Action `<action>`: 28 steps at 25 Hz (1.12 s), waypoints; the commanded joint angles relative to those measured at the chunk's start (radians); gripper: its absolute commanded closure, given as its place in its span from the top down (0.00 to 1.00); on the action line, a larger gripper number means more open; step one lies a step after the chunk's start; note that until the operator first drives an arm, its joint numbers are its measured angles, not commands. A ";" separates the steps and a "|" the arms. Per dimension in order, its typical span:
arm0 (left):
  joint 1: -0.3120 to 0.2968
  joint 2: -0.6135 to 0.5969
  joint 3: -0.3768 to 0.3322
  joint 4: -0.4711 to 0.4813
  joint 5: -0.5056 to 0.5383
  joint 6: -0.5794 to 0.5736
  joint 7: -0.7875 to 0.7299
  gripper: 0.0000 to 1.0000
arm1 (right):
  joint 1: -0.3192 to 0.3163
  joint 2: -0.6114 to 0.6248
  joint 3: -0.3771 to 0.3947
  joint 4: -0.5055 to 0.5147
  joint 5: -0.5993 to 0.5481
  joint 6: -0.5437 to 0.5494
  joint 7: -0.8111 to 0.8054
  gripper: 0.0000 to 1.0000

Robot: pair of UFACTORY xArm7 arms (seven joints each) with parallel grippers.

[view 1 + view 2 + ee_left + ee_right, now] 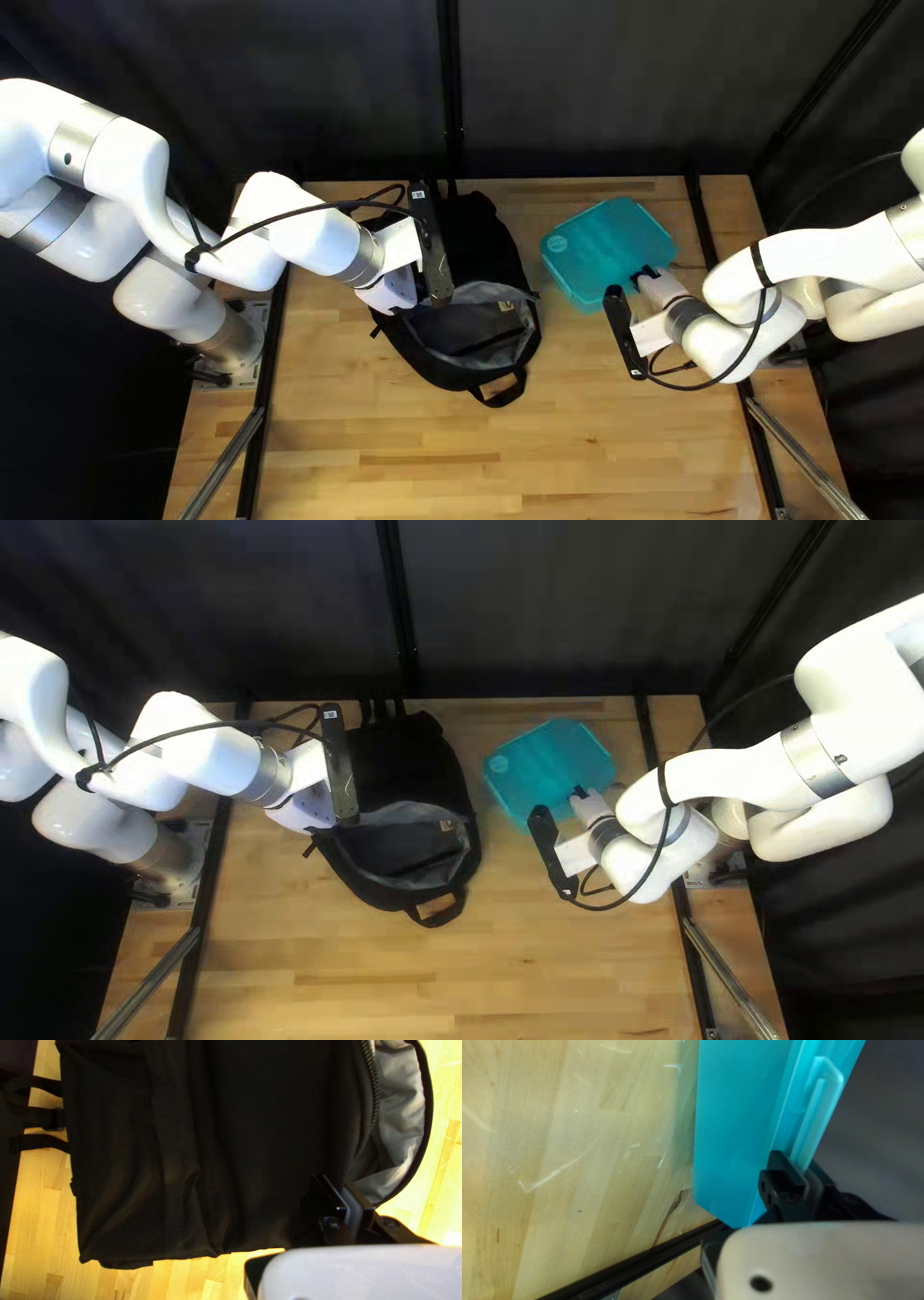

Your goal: Remove a lunch box from a kids backpack

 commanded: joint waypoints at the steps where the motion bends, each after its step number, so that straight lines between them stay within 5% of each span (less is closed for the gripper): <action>1: 0.000 0.002 0.001 0.001 0.000 -0.003 -0.001 0.00 | 0.004 0.003 0.004 -0.013 -0.003 -0.016 0.015 0.11; 2: 0.000 0.003 0.001 0.001 0.000 -0.004 -0.001 0.00 | 0.007 0.000 0.005 -0.016 -0.001 -0.020 0.016 0.39; 3: 0.000 0.003 0.002 0.002 0.000 -0.005 0.000 0.00 | 0.011 -0.007 0.004 -0.020 0.004 -0.022 0.010 0.82; 5: -0.001 0.004 0.004 0.004 -0.001 -0.006 0.002 0.00 | 0.021 -0.028 0.000 -0.026 0.019 -0.020 -0.007 1.00; 17: -0.008 0.021 0.006 0.020 -0.004 -0.009 0.009 0.00 | 0.084 -0.220 -0.061 0.033 0.146 0.157 -0.264 1.00; 28: -0.013 0.032 0.009 0.027 -0.007 -0.013 0.014 0.00 | 0.038 -0.312 -0.166 0.179 0.127 0.321 -0.530 1.00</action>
